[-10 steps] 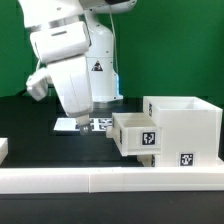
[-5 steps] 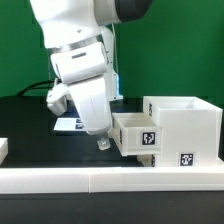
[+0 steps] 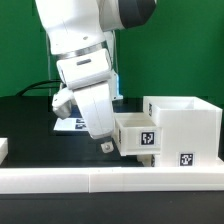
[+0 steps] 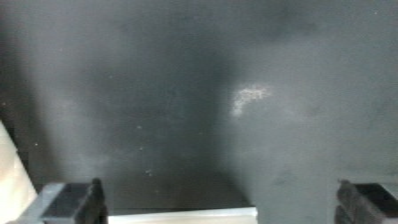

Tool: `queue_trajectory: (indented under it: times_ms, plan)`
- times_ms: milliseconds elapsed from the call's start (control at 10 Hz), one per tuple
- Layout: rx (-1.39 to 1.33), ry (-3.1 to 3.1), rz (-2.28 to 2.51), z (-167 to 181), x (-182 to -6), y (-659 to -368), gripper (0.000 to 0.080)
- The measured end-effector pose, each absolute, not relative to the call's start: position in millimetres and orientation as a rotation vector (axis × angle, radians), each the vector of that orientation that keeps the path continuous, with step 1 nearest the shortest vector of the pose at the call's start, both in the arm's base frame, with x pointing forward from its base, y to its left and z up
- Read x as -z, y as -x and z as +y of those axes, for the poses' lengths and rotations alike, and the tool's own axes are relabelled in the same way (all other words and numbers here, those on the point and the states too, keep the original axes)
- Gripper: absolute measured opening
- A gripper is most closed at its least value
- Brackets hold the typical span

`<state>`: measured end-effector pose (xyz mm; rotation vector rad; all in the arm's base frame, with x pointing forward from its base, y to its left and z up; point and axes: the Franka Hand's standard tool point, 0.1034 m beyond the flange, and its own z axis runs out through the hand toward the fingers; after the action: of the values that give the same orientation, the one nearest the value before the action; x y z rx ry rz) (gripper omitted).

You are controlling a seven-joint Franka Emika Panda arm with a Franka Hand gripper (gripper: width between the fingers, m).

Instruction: Assemble drawer

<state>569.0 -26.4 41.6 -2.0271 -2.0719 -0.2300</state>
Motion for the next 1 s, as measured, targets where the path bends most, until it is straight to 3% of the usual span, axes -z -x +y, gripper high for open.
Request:
queue_trajectory:
  times_ms: [1000]
  plan:
    - [0.192, 2.132, -2.044, -6.7, -47.2, -577.4, 0.0649]
